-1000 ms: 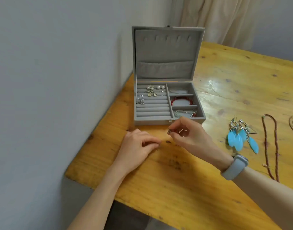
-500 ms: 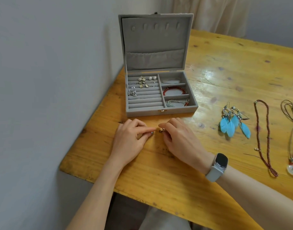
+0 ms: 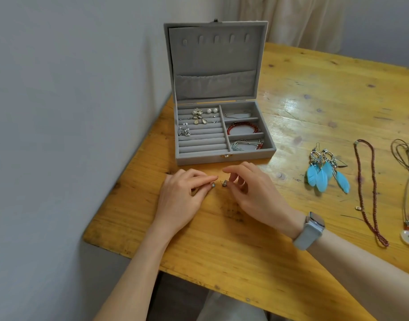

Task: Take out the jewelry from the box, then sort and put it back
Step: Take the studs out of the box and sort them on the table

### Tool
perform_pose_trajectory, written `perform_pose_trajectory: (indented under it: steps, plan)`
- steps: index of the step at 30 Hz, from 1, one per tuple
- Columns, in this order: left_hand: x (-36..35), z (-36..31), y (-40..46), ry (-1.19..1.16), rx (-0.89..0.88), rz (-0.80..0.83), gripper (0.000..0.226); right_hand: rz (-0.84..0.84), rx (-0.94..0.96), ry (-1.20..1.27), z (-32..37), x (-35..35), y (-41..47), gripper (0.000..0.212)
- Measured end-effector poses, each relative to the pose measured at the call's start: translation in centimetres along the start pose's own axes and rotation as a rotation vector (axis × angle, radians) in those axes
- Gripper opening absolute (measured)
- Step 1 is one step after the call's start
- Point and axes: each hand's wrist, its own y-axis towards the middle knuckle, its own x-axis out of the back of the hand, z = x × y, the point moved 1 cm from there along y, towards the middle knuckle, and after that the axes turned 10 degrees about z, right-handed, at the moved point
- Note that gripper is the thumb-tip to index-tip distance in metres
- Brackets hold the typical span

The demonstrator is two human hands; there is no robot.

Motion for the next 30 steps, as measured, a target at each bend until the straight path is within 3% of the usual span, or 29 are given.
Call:
perform_pose_trajectory:
  steps: [4, 6, 12, 17, 24, 30]
  plan:
    - [0.6, -0.2, -0.1, -0.257, 0.037, -0.071, 0.026, -0.092, 0.048, -0.045, 0.0, 1.4, 1.8, 0.025]
    - [1.5, -0.3, 0.3, -0.278, 0.036, -0.138, 0.025, -0.146, 0.057, -0.049, -0.1, 2.4, 3.6, 0.021]
    - [4.5, 1.1, 6.7, 0.033, 0.150, -0.288, 0.027, -0.121, 0.005, -0.183, -1.3, 3.7, 12.0, 0.025]
    - [4.8, 2.7, 10.5, 0.269, 0.095, -0.258, 0.028, -0.051, -0.001, -0.345, -1.8, 2.8, 16.4, 0.031]
    - [5.6, 3.7, 12.5, 0.424, -0.010, -0.231, 0.026, -0.038, 0.065, -0.410, -2.2, 2.8, 17.5, 0.026]
    - [5.8, 3.0, 14.3, 0.520, 0.099, -0.079, 0.031, 0.030, 0.025, -0.322, -2.5, 3.4, 17.9, 0.025]
